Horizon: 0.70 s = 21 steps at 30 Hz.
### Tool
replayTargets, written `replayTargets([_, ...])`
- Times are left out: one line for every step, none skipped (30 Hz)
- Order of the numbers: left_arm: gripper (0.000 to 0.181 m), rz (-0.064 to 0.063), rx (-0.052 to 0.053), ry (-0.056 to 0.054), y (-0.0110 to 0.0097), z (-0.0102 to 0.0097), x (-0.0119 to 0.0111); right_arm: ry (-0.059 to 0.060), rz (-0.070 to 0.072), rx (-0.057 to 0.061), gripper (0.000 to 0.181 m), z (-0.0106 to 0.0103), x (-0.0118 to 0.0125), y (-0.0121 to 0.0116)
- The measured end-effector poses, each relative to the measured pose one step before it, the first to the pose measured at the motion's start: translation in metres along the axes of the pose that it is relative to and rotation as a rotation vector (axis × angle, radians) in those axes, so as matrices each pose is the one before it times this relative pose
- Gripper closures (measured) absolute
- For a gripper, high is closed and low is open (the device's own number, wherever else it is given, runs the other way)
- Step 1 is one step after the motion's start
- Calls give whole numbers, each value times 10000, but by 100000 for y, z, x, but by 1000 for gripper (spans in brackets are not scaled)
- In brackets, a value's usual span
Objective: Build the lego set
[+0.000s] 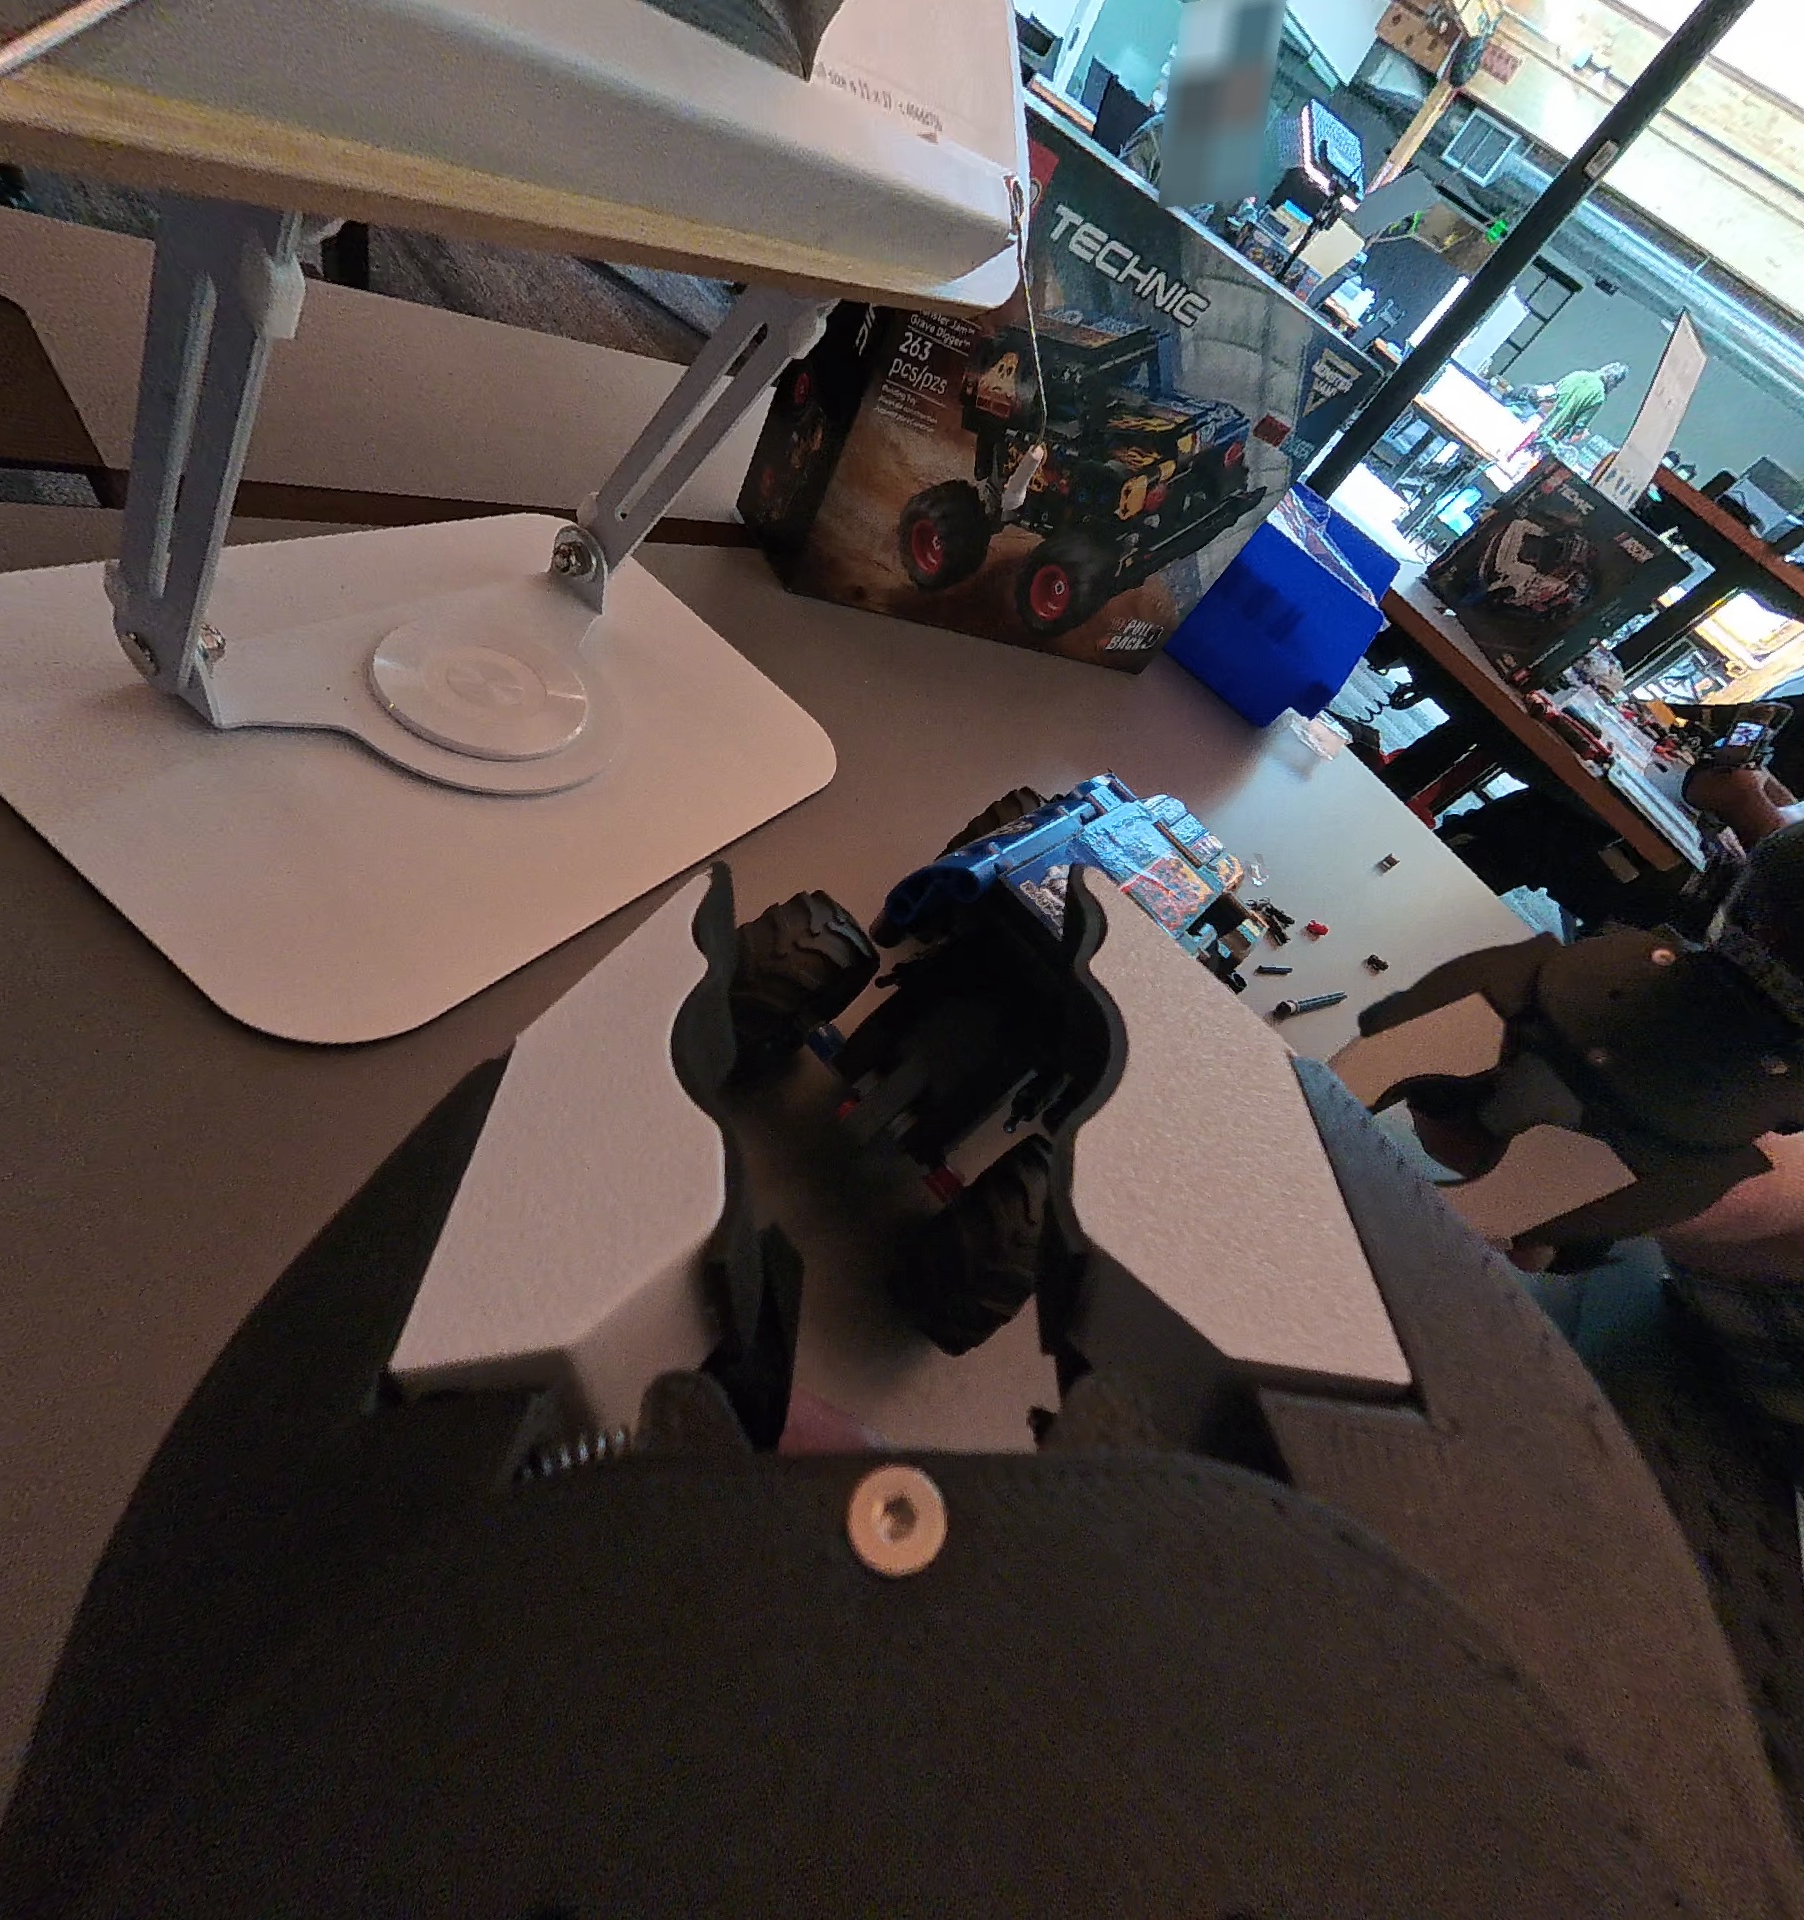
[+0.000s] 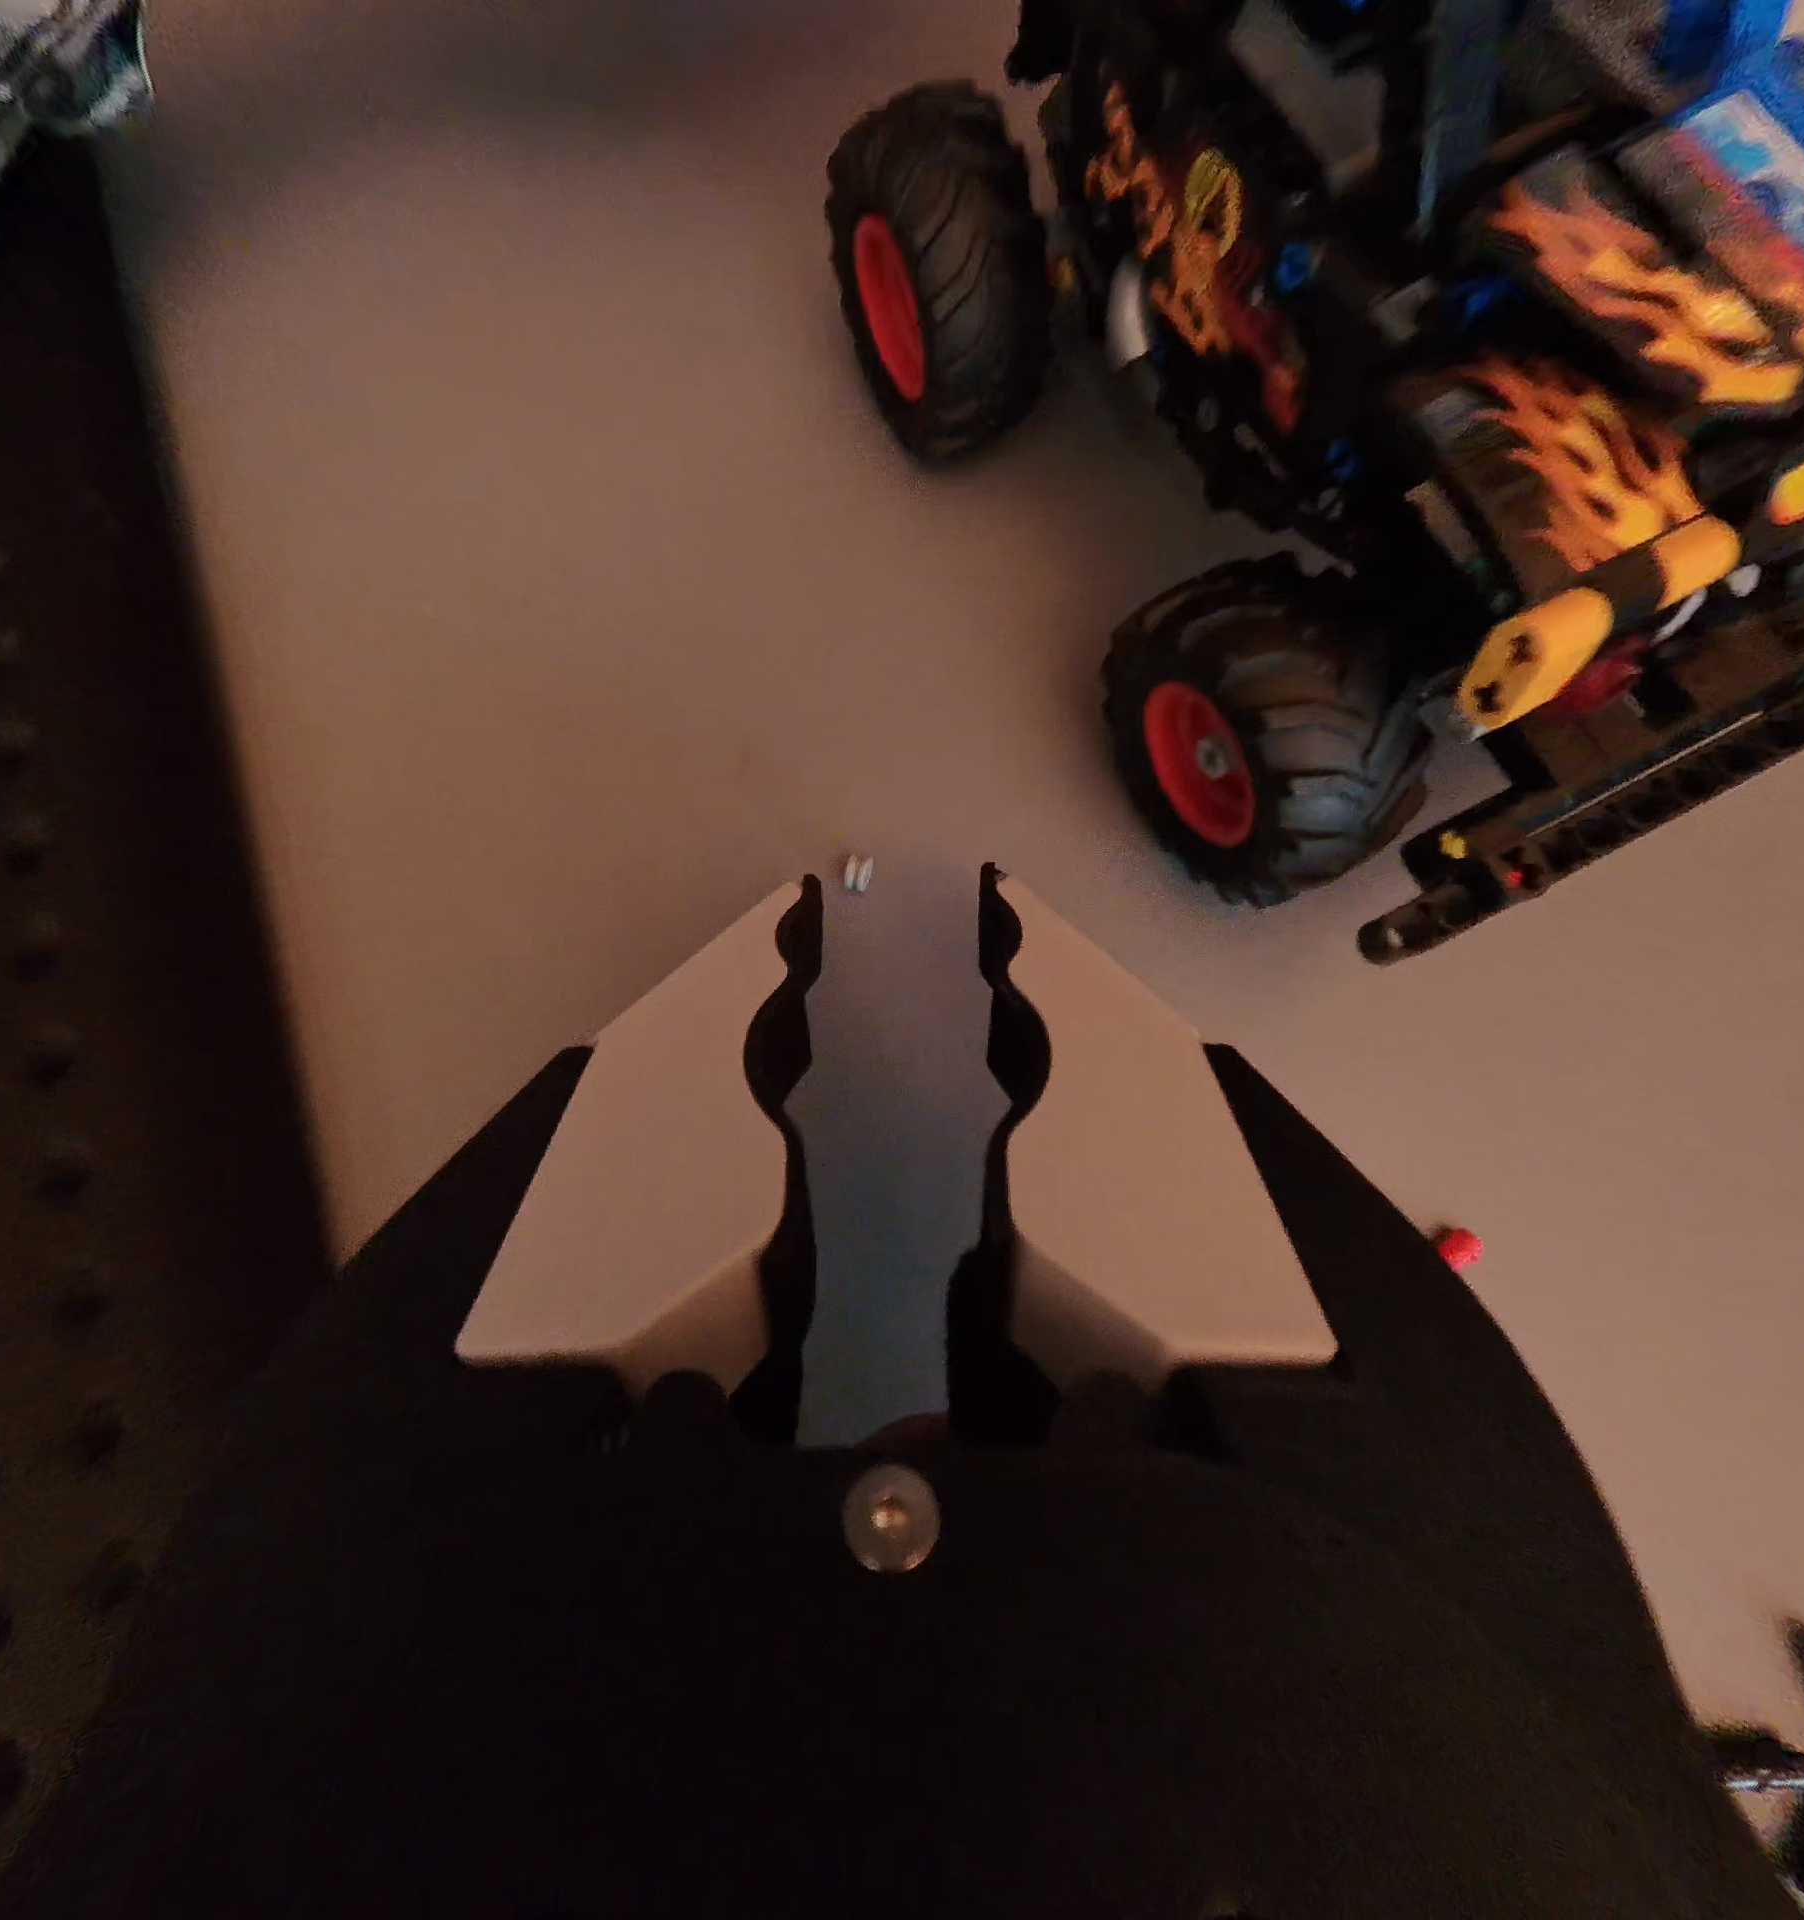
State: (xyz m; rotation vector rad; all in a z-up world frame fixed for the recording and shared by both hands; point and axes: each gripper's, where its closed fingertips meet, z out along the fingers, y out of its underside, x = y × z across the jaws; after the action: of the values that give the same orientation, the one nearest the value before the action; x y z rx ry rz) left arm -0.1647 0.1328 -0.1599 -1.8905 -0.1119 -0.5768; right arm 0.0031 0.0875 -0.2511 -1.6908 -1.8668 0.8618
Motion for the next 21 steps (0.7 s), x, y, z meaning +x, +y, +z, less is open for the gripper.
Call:
replayTargets([119, 25, -13, -3, 18, 14, 38, 14, -93, -108, 153, 151, -141, 258])
replayTargets([119, 26, -20, 4, 15, 28, 55, 57, -100, -52, 155, 183, -104, 87])
replayTargets([119, 33, -18, 9, 35, 33, 82, 19, -70, -75, 157, 206, -109, 43])
replayTargets([119, 39, -20, -8, 25, 26, 49, -2, -44, -108, 161, 247, -108, 75])
replayTargets([119, 35, -21, -15, 36, 36, 23, 0, -52, -117, 167, 253, -89, 112])
replayTargets([119, 18, -18, -1, 46, 16, 24, 9, -61, -20, 175, 130, -74, -15])
replayTargets([119, 3, -10, 5, 22, 8, 8, 29, -35, -15, 179, 6, -12, -8])
replayTargets([119, 0, 4, -13, -4, -1, -40, 67, -2, -27, 180, -54, 91, 45])
replayTargets([119, -4, 17, -14, -30, -16, -27, 50, 5, 27, 180, -131, 84, 19])
replayTargets([119, -6, 20, 10, -48, -28, 19, -9, 29, 97, 180, -241, 8, -59])
replayTargets([119, 4, 19, 16, -49, -25, 42, -8, 61, 134, 180, -345, 52, -98])
replayTargets([119, 25, 8, 9, -43, -36, 67, 49, 69, 100, 180, -447, 183, 6])
replayTargets([119, 50, 2, -8, -22, -27, 62, 111, 68, 60, 180, -530, 311, 150])
replayTargets([119, 55, 3, -22, -24, -14, 46, 134, 92, 49, 180, -632, 408, 279])
replayTargets([118, 54, -11, -17, 13, 2, 37, 146, 125, 39, 180, -723, 491, 396])
replayTargets([118, 61, -26, -23, 39, 31, 40, 194, 155, 50, 180, -834, 642, 475])
replayTargets([118, 78, -44, -53, 84, 39, -6, 218, 194, 61, 180, -925, 755, 546])
replayTargets([118, 91, -52, -63, 85, 46, -9, 262, 210, 43, 180, -976, 897, 625])
replayTargets([118, 76, -35, -33, 57, 66, 41, 384, 185, -27, 180, -988, 1133, 762])
replayTargets([117, 53, -28, -15, 58, 70, 59, 453, 155, -156, 180, -908, 1275, 1000])
replayTargets([116, 54, -28, -13, 62, 89, 85, 423, 154, -216, 180, -756, 1259, 1135])
